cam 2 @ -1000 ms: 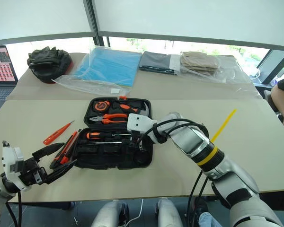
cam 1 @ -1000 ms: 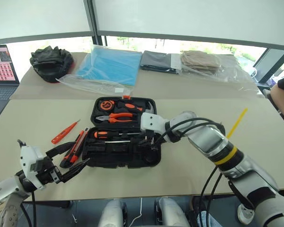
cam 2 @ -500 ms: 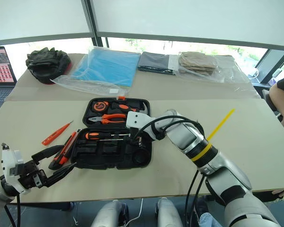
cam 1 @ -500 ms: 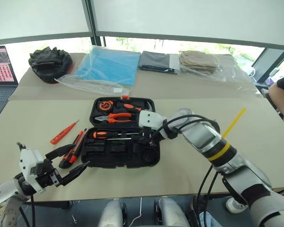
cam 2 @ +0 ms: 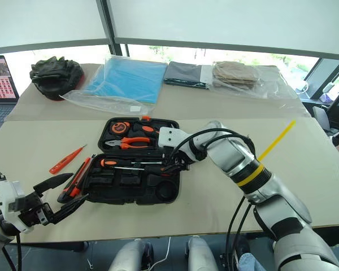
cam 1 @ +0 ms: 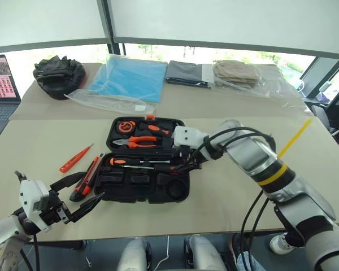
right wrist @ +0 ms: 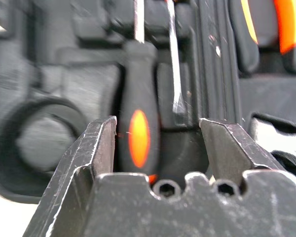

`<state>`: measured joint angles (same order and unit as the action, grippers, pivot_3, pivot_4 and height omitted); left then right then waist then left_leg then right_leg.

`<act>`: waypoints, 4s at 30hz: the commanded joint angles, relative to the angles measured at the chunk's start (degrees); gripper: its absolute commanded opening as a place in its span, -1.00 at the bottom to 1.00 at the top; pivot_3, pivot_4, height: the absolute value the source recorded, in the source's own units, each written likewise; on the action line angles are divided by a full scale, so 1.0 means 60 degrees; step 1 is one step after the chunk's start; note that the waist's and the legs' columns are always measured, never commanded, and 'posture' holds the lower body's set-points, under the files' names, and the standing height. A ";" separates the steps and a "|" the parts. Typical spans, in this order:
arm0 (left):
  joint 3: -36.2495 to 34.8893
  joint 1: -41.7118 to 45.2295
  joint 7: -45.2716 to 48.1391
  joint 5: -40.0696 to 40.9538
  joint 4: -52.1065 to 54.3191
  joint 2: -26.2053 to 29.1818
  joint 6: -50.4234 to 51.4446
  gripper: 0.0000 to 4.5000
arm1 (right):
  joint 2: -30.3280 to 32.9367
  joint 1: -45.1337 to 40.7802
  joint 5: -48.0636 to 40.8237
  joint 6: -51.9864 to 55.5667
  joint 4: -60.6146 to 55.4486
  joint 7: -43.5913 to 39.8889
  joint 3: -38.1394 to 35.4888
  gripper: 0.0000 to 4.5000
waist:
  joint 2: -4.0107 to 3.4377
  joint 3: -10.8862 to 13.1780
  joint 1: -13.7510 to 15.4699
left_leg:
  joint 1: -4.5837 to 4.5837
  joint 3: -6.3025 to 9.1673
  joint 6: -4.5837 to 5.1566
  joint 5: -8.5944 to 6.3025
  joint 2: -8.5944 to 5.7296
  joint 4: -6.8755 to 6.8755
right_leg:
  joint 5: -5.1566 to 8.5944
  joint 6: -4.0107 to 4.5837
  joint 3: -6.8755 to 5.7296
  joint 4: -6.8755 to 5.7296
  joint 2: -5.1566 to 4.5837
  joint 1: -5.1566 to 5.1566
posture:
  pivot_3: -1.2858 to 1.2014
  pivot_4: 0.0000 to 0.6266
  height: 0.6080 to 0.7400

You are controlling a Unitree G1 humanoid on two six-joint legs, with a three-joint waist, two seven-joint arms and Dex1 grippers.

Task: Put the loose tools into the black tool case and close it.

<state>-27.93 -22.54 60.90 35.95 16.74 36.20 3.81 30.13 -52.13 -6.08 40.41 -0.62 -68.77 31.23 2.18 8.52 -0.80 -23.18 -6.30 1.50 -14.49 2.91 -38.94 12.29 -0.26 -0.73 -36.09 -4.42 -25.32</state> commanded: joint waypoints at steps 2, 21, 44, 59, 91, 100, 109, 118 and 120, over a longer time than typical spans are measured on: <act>-0.0165 0.0017 0.0024 -0.0045 -0.0078 -0.0070 -0.0312 1.00 | -0.0599 0.0470 -0.0527 -0.0991 -0.0030 0.0185 -0.0746 0.12 | 0.0002 -0.0001 -0.0004 | 0.0001 0.0001 0.0000 0.0000 0.0000 0.0001 | 0.0000 0.0000 -0.0001 0.0000 0.0000 0.0003 | 0.03 -0.52 1.00; -0.0170 0.0085 0.0149 -0.0155 -0.0455 -0.0099 -0.0539 1.00 | -0.2240 0.0959 0.0401 -0.2292 0.2937 0.1011 -0.0401 -0.97 | 0.0000 -0.0003 -0.0044 | 0.0045 -0.0006 -0.0018 0.0011 0.0004 -0.0001 | -0.0003 0.0009 0.0003 -0.0019 0.0002 0.0029 | 0.03 -0.52 1.00; -0.3351 -0.1162 -0.1300 0.0067 -0.3434 -0.0652 -0.0705 1.00 | -0.1735 0.5522 -0.3499 -0.6019 -0.1574 0.0743 -0.5550 0.73 | 0.0023 -0.0022 0.0019 | 0.0014 -0.0001 -0.0017 -0.0018 0.0008 0.0013 | 0.0004 0.0008 -0.0012 0.0016 -0.0004 0.0012 | 0.03 -0.52 1.00; -0.1040 0.1939 -0.2877 0.0563 -0.1854 0.3530 0.5459 1.00 | -0.1254 0.7086 -0.3808 -0.6828 -0.2635 0.1324 -0.5769 0.99 | 0.0030 -0.0020 0.0116 | 0.0054 0.0004 -0.0057 0.0013 0.0012 0.0011 | 0.0025 0.0033 -0.0006 -0.0020 0.0000 0.0032 | 0.03 -0.52 1.00; 0.2107 0.7304 0.0613 -0.1836 -0.6598 0.3143 0.2272 -0.70 | -0.0595 0.7546 -0.4057 -0.6351 -0.3813 0.2213 -0.5485 1.00 | 0.0024 -0.0006 0.0211 | 0.0022 -0.0041 -0.0057 0.0009 -0.0008 -0.0001 | 0.0011 0.0017 -0.0013 -0.0029 0.0017 0.0022 | 0.03 -0.52 1.00; 0.3782 0.6994 0.3292 -0.2331 -0.3138 0.3909 0.1170 -0.70 | 0.0375 0.8348 -0.4608 -0.5761 -0.4354 0.1898 -0.5879 1.00 | 0.0026 -0.0006 0.0252 | 0.0007 -0.0040 -0.0043 0.0005 -0.0012 -0.0011 | 0.0008 0.0005 -0.0012 -0.0016 0.0010 0.0030 | 0.03 -0.52 1.00; 0.6437 0.7626 0.2720 -0.4674 -0.1540 0.3855 0.1996 -0.70 | 0.0632 0.8590 -0.4726 -0.5337 -0.4857 0.2127 -0.5724 1.00 | 0.0025 -0.0005 0.0211 | 0.0019 -0.0037 -0.0052 0.0012 -0.0011 -0.0011 | 0.0013 0.0001 0.0015 -0.0019 0.0055 0.0031 | 0.03 -0.52 1.00; 0.7117 0.8380 0.2468 -0.5693 -0.2177 0.3576 0.2202 -0.70 | 0.0582 0.8675 -0.4804 -0.5122 -0.5140 0.2336 -0.5706 1.00 | 0.0026 -0.0006 0.0280 | 0.0019 -0.0033 -0.0043 0.0018 -0.0015 -0.0030 | 0.0012 -0.0004 0.0008 -0.0020 0.0045 0.0044 | 0.03 -0.52 1.00; 0.7231 0.8376 0.2641 -0.5799 -0.2122 0.3698 0.2188 -0.70 | 0.0594 0.8648 -0.4831 -0.5098 -0.5137 0.2379 -0.5740 1.00 | 0.0026 -0.0007 0.0264 | 0.0021 -0.0033 -0.0041 0.0019 -0.0016 -0.0033 | 0.0011 -0.0005 0.0009 -0.0023 0.0043 0.0046 | 0.03 -0.52 1.00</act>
<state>14.34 27.39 76.17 3.22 4.08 57.40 16.40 33.55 0.18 -33.98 9.63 -29.33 -54.81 -2.58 2.34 8.48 0.78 -23.03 -6.49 1.25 -14.37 2.81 -39.14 12.36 -0.29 -0.67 -36.23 -4.16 -25.02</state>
